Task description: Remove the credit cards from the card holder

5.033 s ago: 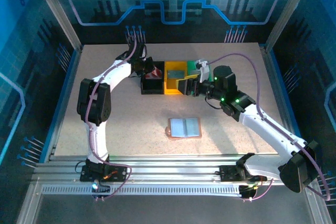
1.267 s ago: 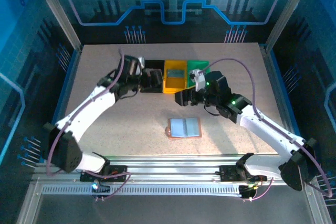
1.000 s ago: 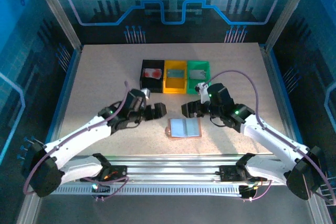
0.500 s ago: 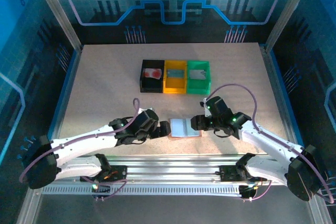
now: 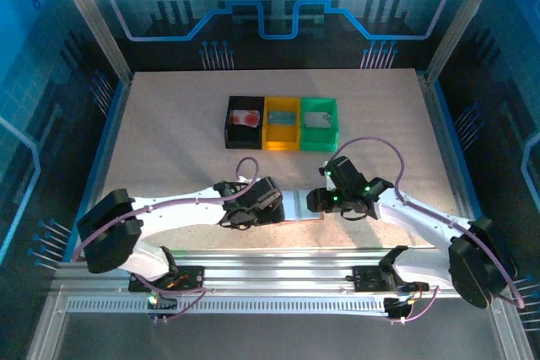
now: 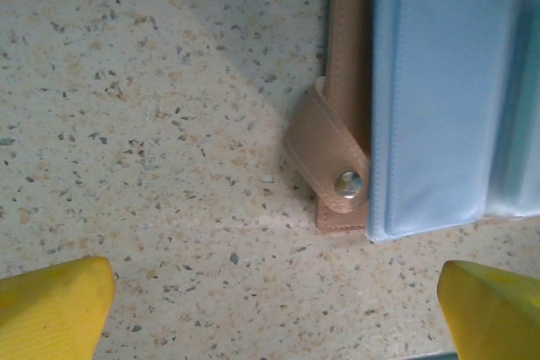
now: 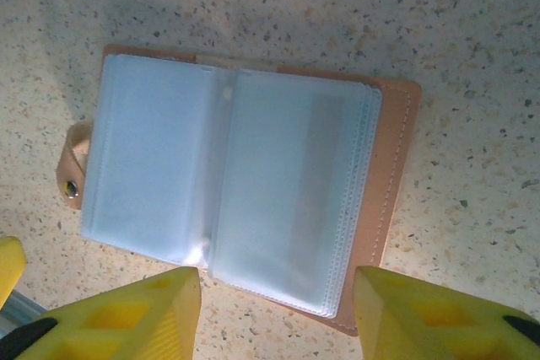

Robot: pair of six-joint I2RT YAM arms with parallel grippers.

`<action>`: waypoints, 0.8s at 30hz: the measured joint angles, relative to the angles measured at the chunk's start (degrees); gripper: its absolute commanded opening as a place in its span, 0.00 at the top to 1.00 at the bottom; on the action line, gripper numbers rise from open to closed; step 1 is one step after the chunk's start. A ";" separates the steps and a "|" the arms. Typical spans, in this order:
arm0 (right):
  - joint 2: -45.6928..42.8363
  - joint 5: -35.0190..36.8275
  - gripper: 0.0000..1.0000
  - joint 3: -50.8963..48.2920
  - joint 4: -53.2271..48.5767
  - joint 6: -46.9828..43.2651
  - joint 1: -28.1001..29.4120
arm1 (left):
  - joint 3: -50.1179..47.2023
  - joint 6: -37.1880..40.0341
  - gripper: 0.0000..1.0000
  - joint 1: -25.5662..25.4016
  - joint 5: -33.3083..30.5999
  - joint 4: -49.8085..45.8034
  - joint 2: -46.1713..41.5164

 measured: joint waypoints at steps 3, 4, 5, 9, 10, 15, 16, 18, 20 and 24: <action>1.27 -0.04 0.50 -0.02 0.20 -0.02 0.00 | 0.04 -0.31 0.01 0.00 0.00 -0.26 1.38; 1.73 -0.04 0.50 -0.02 0.37 -0.02 0.00 | 0.22 -0.31 0.01 0.00 0.00 -0.31 2.08; 2.16 -0.04 0.50 -0.02 0.52 -0.02 -0.02 | 0.33 -0.31 0.01 0.00 0.00 -0.26 2.69; 3.87 -0.13 0.51 -0.02 1.22 0.00 -0.02 | 0.87 -0.31 0.01 0.00 0.02 -0.55 5.09; 4.31 -0.22 0.50 -0.02 1.46 -0.02 -0.04 | 1.01 -0.31 0.01 0.00 0.02 -0.61 5.62; 6.23 -0.48 0.51 -0.02 2.05 -0.02 -0.04 | 1.31 -0.37 0.01 0.00 0.04 -0.76 7.17; 6.43 -0.48 0.51 -0.02 2.19 -0.02 -0.04 | 1.31 -0.48 0.01 0.00 0.07 -0.74 7.34; 6.60 -0.48 0.51 -0.02 2.32 -0.02 -0.04 | 1.31 -0.74 0.01 0.00 0.07 -0.74 7.67; 6.97 -0.55 0.53 -0.02 2.82 -0.02 -0.04 | 1.33 -0.76 0.01 0.00 0.07 -0.74 8.00; 8.00 -1.36 0.55 -0.02 3.78 -0.04 -0.04 | 1.81 -0.76 0.01 0.00 0.04 -1.16 8.79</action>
